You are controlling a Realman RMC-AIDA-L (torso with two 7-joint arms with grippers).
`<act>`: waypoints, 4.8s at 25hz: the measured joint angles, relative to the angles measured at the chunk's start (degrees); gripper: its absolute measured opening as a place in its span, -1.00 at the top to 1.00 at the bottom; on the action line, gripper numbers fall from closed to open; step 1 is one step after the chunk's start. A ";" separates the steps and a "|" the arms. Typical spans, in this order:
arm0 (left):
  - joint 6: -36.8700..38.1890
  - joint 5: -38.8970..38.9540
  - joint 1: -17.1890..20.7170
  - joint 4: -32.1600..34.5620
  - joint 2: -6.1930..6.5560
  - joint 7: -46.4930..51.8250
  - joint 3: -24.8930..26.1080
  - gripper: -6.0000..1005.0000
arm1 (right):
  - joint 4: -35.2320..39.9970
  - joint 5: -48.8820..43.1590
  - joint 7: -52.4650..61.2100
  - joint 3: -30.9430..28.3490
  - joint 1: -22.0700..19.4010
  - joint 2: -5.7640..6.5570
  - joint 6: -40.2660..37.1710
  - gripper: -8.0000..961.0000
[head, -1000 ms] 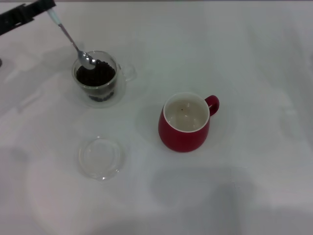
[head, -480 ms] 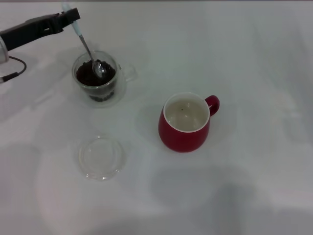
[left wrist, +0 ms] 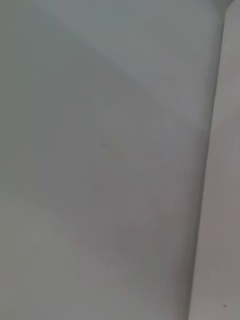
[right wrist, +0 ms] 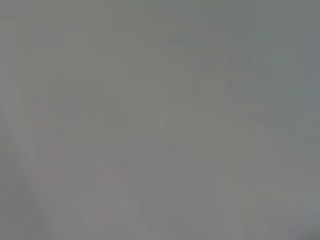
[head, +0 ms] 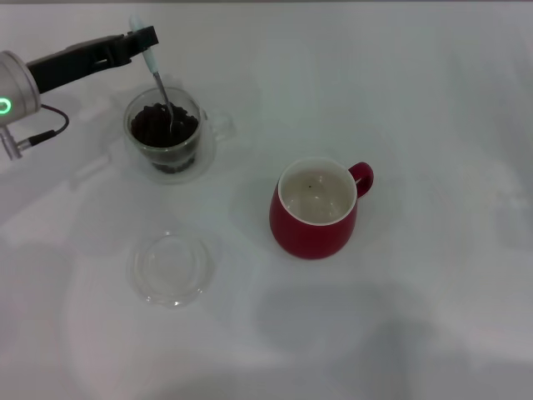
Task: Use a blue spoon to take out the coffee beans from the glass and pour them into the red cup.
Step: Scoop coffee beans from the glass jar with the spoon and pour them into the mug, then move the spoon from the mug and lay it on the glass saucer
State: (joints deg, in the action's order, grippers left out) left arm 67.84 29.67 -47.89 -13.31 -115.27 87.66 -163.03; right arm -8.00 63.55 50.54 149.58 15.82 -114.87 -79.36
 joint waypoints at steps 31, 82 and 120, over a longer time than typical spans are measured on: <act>4.22 6.22 5.20 0.39 0.55 14.93 0.00 0.72 | 0.00 -0.01 0.00 0.01 0.25 0.09 -0.02 -0.81; 13.34 -9.69 -11.39 4.85 -2.23 -3.13 0.00 0.72 | 0.61 -0.08 0.00 0.01 -3.45 0.00 -1.26 -0.81; 18.05 8.86 26.71 0.88 -2.39 8.45 -0.01 0.72 | 2.65 2.27 -0.01 0.02 1.60 0.09 0.06 -0.81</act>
State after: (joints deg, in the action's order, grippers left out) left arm 85.88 38.53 -21.18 -12.43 -117.66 96.11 -163.04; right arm -5.35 65.82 50.52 149.60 17.41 -114.79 -79.30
